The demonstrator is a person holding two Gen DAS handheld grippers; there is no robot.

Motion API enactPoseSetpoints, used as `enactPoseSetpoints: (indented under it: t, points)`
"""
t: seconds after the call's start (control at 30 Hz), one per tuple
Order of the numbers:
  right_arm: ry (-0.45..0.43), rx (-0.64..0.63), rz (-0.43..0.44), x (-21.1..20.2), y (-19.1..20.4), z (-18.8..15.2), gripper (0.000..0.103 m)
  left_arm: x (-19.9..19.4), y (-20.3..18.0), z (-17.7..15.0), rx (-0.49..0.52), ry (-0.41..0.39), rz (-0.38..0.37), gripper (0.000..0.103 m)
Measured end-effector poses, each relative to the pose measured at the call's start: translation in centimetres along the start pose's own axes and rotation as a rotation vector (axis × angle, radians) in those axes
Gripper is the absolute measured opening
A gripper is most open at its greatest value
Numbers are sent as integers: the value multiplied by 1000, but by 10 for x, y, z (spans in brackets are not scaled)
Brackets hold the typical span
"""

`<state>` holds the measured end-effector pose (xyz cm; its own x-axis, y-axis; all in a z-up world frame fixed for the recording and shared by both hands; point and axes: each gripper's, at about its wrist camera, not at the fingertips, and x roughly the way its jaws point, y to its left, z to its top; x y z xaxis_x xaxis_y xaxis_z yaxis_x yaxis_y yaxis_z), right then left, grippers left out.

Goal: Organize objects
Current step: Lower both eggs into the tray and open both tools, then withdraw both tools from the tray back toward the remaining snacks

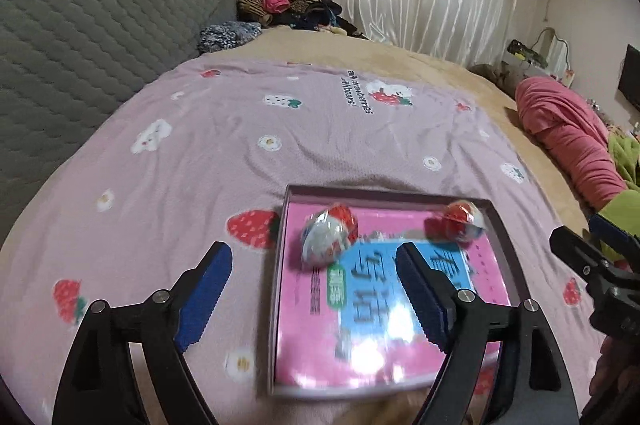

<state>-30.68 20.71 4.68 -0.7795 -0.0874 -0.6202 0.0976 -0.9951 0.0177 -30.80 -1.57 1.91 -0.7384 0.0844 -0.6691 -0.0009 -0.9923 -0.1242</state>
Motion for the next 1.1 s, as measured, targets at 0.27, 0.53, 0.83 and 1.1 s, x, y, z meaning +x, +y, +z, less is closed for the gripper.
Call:
enactPoseSetpoints:
  t: [0.27, 0.53, 0.83, 1.1]
  points:
    - [-16, -16, 3, -83, 15, -15, 102, -84, 13, -32, -47, -15, -33, 85]
    - [-50, 13, 14, -166, 10, -40, 102, -186, 14, -50, -69, -95, -56, 85]
    - [-65, 3, -16, -230, 6, -61, 102, -258, 6, -69, -14, -153, -24, 85]
    - [-95, -22, 8, -267, 17, -66, 102, -291, 6, -84, 1, -154, -9, 85]
